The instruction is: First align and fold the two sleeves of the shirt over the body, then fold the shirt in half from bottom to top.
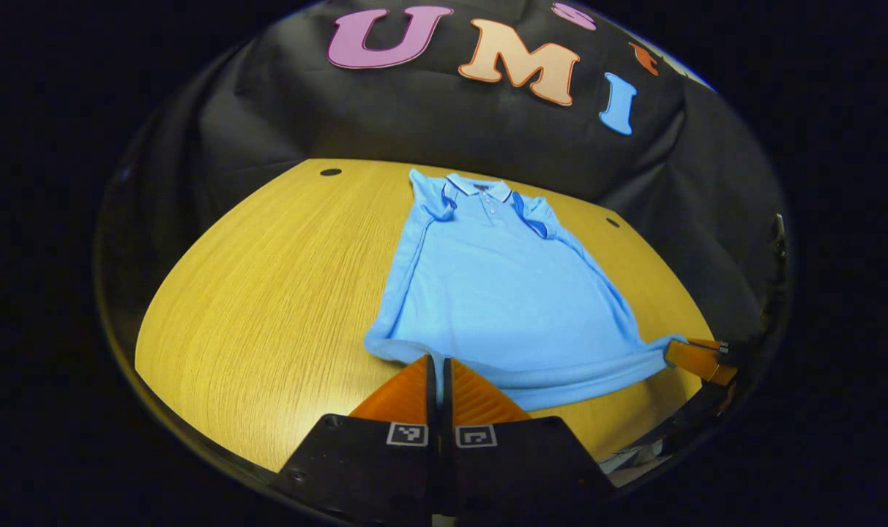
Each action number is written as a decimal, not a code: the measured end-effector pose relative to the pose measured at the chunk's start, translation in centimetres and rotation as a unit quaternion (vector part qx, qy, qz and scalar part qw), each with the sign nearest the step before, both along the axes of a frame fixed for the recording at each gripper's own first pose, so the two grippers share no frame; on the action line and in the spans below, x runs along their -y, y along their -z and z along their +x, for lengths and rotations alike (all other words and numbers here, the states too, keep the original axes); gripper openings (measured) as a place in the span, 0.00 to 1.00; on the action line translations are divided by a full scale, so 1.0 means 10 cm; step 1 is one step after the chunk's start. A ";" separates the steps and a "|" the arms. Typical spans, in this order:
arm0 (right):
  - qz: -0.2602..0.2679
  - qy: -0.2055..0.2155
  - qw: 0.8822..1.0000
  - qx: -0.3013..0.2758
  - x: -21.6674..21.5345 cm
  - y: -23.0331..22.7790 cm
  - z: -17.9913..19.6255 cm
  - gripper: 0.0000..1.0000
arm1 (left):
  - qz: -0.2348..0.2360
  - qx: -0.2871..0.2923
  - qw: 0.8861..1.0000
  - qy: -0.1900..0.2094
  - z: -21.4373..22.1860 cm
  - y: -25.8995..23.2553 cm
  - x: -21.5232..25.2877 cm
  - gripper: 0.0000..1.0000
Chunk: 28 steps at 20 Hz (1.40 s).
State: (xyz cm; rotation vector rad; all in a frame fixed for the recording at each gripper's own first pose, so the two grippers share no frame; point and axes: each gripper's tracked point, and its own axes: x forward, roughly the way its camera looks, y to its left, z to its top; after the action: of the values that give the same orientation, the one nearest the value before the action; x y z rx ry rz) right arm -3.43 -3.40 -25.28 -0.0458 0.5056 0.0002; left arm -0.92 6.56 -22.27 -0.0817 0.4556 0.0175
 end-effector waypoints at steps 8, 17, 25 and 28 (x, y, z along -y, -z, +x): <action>-0.037 -0.025 0.997 0.058 0.16 -0.74 1.27 0.02 | 0.025 0.066 0.998 0.005 1.03 -0.81 0.08 0.00; -0.027 -0.019 0.995 0.096 0.37 -1.20 2.84 0.03 | 0.041 0.109 0.993 -0.028 2.29 -1.37 -0.11 0.00; -0.019 -0.013 0.995 0.097 0.47 -0.96 3.96 0.02 | 0.043 0.099 0.992 -0.068 3.37 -1.19 -0.37 0.00; -0.025 -0.018 0.996 0.085 0.53 -0.73 4.19 0.03 | 0.052 0.093 0.991 -0.076 3.68 -1.03 -0.50 0.00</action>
State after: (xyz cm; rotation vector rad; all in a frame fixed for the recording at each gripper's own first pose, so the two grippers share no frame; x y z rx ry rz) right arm 38.45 -8.71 -17.94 -0.1028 0.3336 0.0190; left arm 35.88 11.54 -11.94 -0.0153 0.2610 0.1811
